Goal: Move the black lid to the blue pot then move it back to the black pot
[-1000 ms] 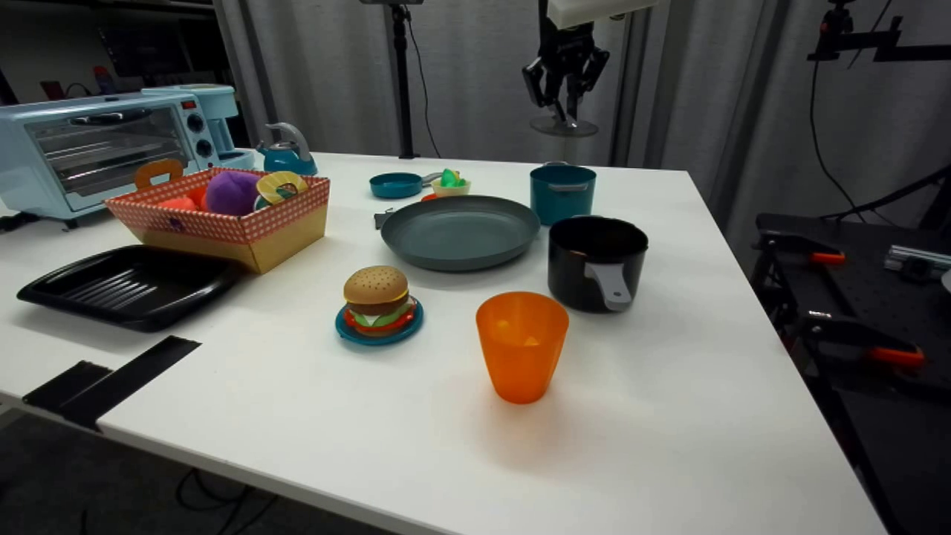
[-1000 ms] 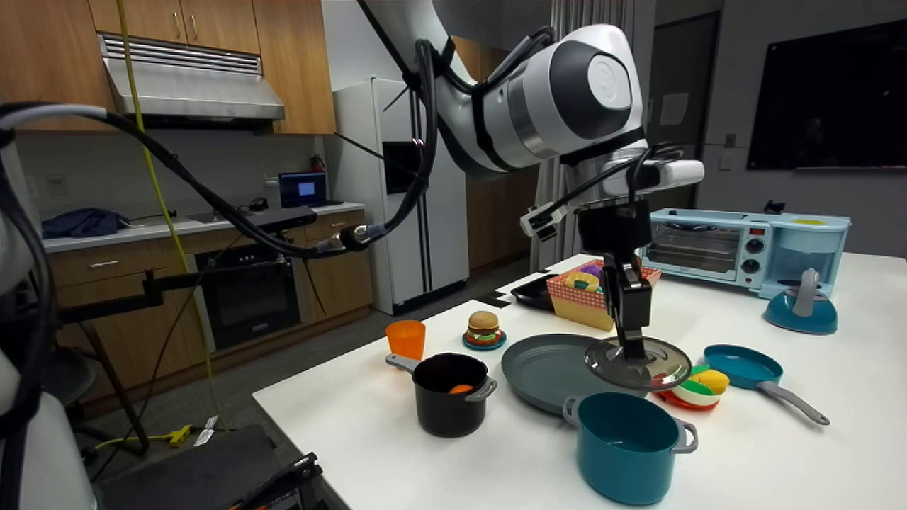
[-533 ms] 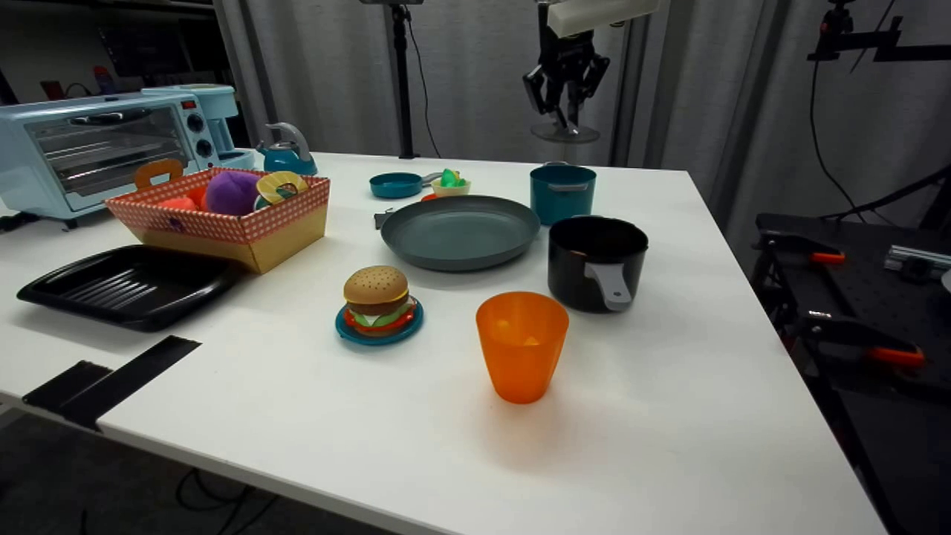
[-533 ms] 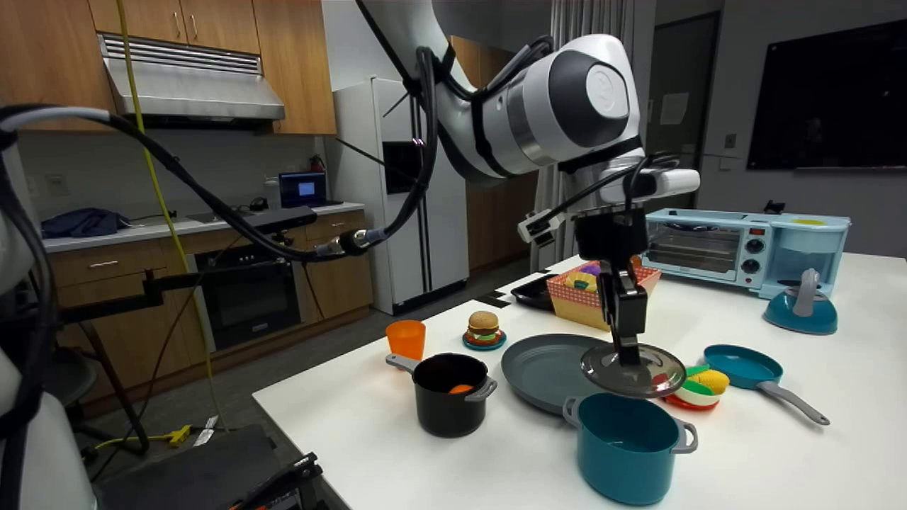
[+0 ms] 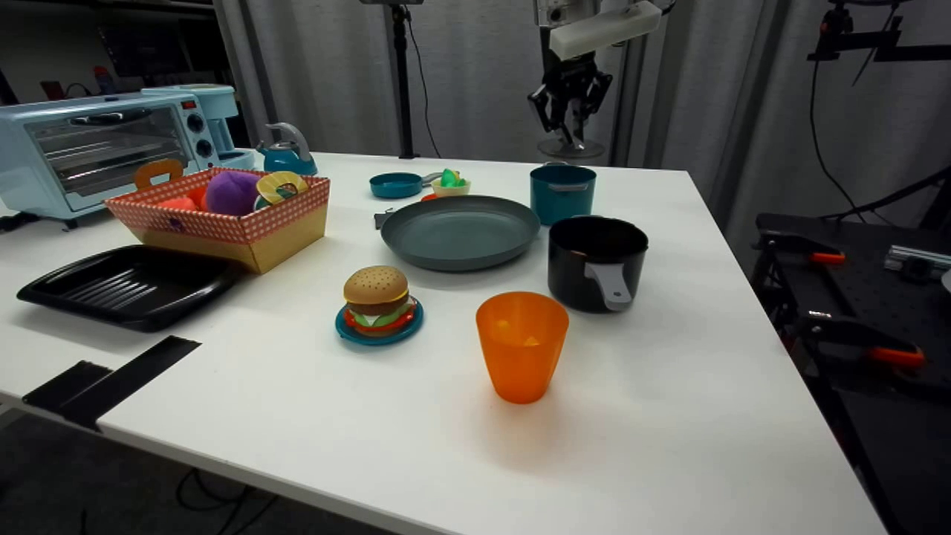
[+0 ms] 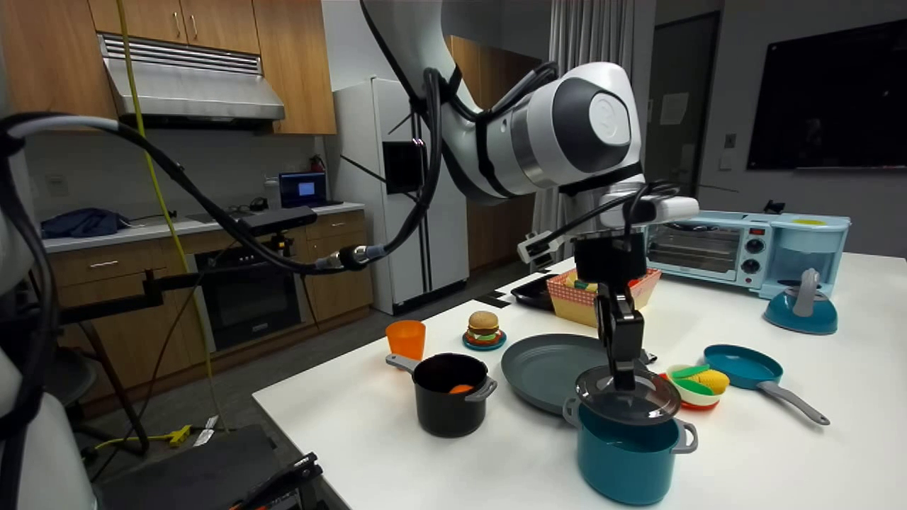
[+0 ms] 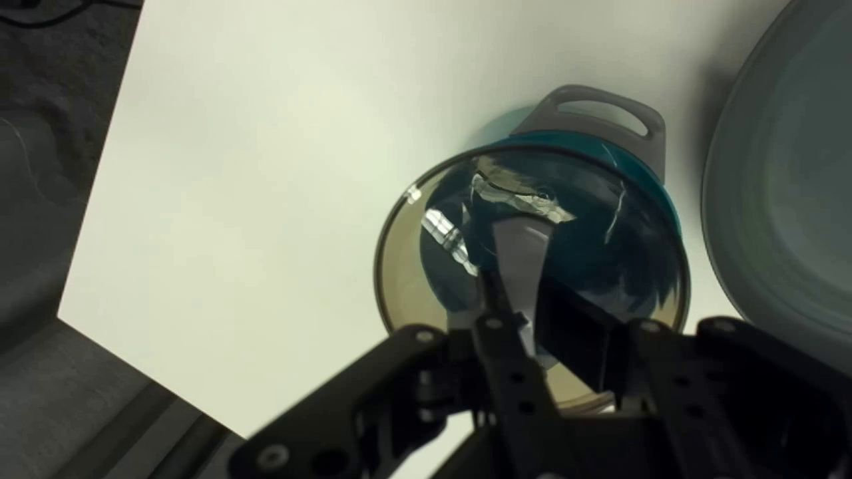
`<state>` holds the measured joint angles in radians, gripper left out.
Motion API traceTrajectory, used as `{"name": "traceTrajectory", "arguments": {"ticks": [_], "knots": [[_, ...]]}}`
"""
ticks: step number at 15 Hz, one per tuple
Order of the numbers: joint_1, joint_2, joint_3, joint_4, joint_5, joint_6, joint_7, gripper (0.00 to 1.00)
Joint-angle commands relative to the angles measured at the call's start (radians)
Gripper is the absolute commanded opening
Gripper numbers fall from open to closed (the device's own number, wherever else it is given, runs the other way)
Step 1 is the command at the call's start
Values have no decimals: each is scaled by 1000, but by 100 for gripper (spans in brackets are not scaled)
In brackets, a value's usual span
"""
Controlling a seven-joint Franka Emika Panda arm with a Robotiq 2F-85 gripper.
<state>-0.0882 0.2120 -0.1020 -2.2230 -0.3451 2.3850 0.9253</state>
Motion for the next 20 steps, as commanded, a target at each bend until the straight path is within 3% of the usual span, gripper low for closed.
{"name": "traceTrajectory", "arguments": {"ticks": [1, 20], "knots": [[16, 22, -24, 1, 32, 33, -26, 4], [26, 87, -42, 40, 84, 36, -102, 4]]}}
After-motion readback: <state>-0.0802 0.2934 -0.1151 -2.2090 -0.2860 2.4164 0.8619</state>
